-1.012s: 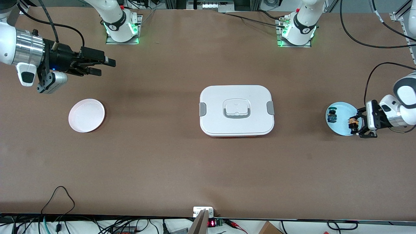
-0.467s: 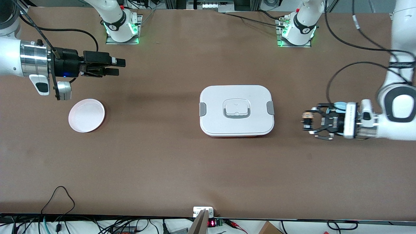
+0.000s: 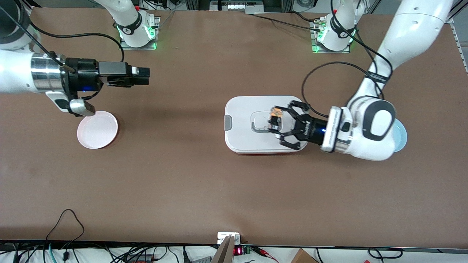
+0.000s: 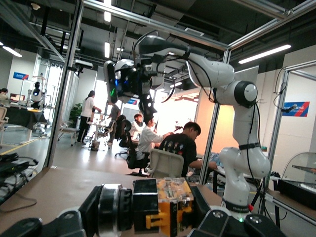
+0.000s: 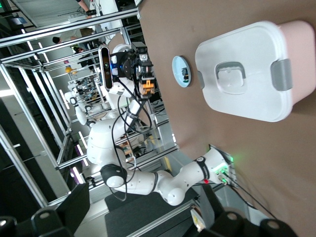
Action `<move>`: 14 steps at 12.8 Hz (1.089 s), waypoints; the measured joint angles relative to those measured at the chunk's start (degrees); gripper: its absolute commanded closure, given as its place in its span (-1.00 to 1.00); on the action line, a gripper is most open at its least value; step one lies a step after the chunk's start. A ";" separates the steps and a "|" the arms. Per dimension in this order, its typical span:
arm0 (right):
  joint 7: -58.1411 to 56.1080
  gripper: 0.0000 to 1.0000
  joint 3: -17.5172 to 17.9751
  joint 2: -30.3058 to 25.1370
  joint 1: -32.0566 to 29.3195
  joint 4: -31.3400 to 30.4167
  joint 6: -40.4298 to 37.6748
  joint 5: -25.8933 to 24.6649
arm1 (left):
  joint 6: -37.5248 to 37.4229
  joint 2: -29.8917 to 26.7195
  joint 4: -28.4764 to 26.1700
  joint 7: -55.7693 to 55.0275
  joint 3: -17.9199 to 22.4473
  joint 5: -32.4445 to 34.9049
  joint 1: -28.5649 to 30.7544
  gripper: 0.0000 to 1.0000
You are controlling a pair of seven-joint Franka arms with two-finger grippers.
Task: Transfer orange switch to right arm and place
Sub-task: 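Bring the switch to the right gripper and close the right gripper on it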
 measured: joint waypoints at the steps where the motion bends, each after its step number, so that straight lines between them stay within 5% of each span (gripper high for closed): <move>1: 0.00 -1.00 0.04 1.25 0.29 -0.01 0.02 1.83 | 2.39 -0.01 0.33 -0.35 -0.04 -4.64 -2.88 0.94; 5: -0.29 -1.00 0.04 4.28 1.02 -0.65 1.47 7.36 | 16.92 -0.75 3.30 -1.90 -0.20 -15.99 -13.30 0.94; 14: -1.79 -0.99 0.06 4.44 3.46 -4.55 5.45 13.50 | 37.34 -2.27 8.58 -9.44 -0.15 -16.28 -23.14 0.96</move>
